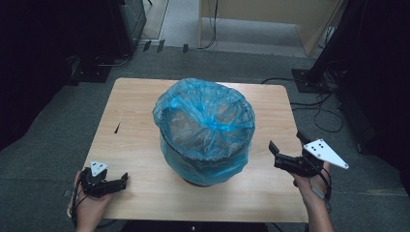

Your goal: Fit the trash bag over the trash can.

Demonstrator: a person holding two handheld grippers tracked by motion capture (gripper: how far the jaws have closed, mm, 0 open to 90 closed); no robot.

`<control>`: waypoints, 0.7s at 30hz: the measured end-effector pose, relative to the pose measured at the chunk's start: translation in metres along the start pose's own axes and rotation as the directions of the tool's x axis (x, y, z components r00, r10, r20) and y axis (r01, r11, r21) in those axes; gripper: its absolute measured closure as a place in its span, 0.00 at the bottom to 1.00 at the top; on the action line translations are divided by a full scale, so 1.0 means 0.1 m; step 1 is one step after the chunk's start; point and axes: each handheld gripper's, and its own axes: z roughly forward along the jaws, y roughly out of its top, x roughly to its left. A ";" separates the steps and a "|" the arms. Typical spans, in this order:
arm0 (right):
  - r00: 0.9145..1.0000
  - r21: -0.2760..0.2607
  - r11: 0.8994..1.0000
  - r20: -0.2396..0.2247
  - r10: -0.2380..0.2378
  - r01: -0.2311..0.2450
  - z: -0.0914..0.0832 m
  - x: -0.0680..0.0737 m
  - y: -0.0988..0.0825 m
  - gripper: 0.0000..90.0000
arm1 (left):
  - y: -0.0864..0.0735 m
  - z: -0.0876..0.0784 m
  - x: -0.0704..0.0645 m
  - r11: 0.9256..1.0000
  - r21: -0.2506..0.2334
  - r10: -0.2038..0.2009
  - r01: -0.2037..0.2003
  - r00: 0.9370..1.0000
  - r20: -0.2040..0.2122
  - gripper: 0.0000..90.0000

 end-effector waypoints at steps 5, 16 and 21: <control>1.000 0.031 1.000 0.021 0.003 -0.003 -0.01 -0.04 -0.18 0.00 | 0.00 0.00 0.00 1.000 0.000 0.000 0.000 1.000 0.000 0.00; 0.997 0.098 0.993 0.058 0.052 -0.058 -0.03 -0.17 -0.57 0.00 | 0.00 0.00 0.00 1.000 -0.001 0.000 0.000 1.000 0.000 0.00; 0.996 0.152 0.987 0.084 0.042 -0.055 -0.02 -0.22 -0.76 0.00 | 0.00 0.00 0.00 1.000 0.000 0.000 0.000 1.000 0.000 0.00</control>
